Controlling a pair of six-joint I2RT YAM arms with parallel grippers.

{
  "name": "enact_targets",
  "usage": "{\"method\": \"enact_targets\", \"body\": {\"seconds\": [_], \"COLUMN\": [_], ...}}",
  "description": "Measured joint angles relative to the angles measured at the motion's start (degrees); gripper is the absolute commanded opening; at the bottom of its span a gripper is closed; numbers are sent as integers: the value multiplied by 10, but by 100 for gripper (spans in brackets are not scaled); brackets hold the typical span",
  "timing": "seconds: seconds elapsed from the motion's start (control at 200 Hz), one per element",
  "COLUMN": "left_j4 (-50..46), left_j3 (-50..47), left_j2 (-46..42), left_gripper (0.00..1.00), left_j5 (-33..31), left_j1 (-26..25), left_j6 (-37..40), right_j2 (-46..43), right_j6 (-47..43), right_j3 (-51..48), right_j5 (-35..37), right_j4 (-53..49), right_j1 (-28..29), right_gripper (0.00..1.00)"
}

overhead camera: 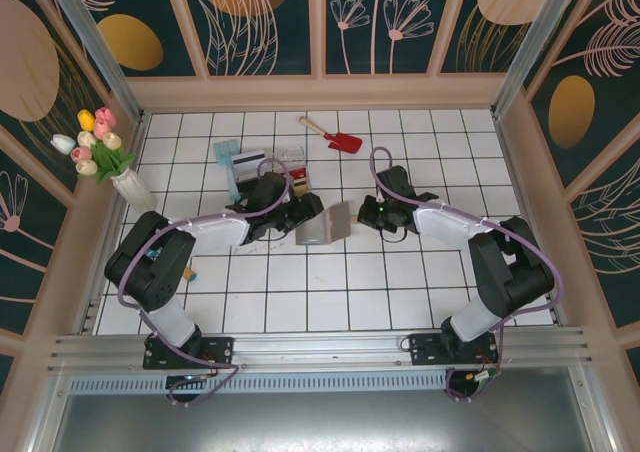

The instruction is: Take the credit cards out of the card holder

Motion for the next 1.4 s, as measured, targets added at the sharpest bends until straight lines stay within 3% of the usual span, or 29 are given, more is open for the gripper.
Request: {"method": "enact_targets", "body": {"seconds": [0.59,1.401], "left_j4": [-49,40], "left_j3": [16,16], "left_j2": [24,24], "left_gripper": [67,65], "left_j5": [-10,79], "left_j1": [-5,-21], "left_j6": [17,17], "right_j2": [26,33], "right_j6": [0,0], "right_j3": [0,3], "right_j5": [0,0], "right_j4": [-2,-2], "right_j1": [-3,-3], "right_gripper": [3,3]}}
